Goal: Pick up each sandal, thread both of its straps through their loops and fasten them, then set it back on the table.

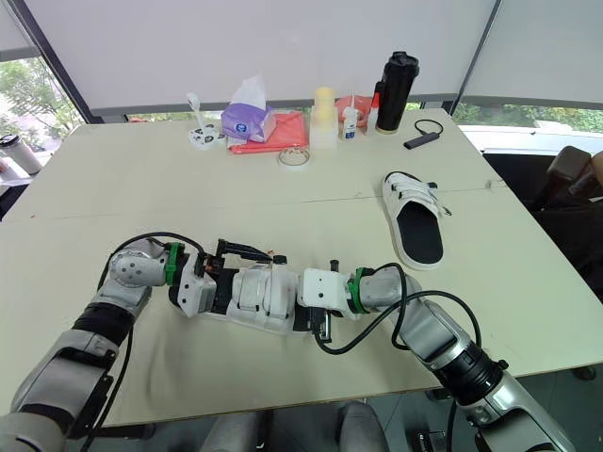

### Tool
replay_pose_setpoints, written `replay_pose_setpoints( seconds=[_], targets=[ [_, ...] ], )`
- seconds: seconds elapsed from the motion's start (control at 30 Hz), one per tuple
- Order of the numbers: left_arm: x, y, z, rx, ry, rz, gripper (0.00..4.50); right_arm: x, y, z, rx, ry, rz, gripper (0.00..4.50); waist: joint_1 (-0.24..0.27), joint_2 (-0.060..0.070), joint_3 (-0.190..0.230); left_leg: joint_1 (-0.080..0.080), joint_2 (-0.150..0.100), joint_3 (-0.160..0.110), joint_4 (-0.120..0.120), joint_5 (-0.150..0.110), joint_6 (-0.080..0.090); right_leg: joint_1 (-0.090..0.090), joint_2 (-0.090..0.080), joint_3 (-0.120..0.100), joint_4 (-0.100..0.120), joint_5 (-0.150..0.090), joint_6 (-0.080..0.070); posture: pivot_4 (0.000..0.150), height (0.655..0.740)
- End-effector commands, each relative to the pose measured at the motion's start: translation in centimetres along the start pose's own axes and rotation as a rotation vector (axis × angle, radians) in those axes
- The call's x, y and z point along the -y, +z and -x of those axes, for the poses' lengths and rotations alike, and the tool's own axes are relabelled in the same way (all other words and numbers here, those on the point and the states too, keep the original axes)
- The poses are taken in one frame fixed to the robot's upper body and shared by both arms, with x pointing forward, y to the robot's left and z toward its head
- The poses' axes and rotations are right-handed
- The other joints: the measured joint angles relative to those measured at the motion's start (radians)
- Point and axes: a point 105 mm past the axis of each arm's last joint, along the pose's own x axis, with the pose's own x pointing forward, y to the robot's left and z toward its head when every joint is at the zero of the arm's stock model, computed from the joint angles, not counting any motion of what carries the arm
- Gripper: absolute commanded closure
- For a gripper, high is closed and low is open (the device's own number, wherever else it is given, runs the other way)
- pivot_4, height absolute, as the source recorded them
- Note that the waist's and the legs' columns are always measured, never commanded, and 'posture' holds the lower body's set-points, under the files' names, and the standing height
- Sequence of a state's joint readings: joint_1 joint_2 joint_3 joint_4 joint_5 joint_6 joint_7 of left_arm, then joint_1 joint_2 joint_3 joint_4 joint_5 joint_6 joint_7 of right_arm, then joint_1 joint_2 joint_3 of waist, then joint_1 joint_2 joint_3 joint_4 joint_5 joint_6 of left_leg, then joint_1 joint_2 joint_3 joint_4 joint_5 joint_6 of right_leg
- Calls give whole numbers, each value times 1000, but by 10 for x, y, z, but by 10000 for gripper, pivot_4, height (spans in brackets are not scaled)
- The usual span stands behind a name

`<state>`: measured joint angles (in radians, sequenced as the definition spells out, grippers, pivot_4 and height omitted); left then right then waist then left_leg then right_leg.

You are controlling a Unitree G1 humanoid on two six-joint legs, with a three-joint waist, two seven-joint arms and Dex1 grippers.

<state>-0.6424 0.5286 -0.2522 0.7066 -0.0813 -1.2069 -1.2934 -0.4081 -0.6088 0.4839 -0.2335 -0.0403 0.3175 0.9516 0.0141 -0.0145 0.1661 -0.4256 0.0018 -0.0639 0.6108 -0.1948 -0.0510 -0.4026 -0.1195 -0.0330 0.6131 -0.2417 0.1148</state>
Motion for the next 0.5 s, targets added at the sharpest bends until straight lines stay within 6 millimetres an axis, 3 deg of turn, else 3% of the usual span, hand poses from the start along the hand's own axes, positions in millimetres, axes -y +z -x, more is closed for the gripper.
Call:
replay_pose_setpoints(
  seconds=[0.03, 0.17, 0.27, 0.5],
  targets=[
    [-10, 5, -4, 39, 45, -82, 397, -6, -42, 2, -164, 5, -85, 45000, 0, 0, 0, 0, 0, 0, 0, 0, 0, 0, 0, 0, 0, 0, 0, 1500, 7296],
    [-6, 7, -8, 66, 43, -111, 397, -6, -42, 2, -163, 5, -85, 45000, 0, 0, 0, 0, 0, 0, 0, 0, 0, 0, 0, 0, 0, 0, 1, 1500, 7296],
    [-5, 8, -9, 81, 58, -124, 7952, -5, -42, 4, -168, -1, -83, 45000, -1, 0, 0, 0, 0, 0, 0, 0, 0, 0, 0, 0, 0, 0, 1, 1500, 7296],
    [1, 7, -9, 83, 59, -114, 41566, -4, -37, 19, -173, -38, -80, 45000, 7, 0, 0, -1, 0, 0, 1, 0, 0, 0, 0, 0, 0, 0, 1, 1500, 7296]
  ],
)
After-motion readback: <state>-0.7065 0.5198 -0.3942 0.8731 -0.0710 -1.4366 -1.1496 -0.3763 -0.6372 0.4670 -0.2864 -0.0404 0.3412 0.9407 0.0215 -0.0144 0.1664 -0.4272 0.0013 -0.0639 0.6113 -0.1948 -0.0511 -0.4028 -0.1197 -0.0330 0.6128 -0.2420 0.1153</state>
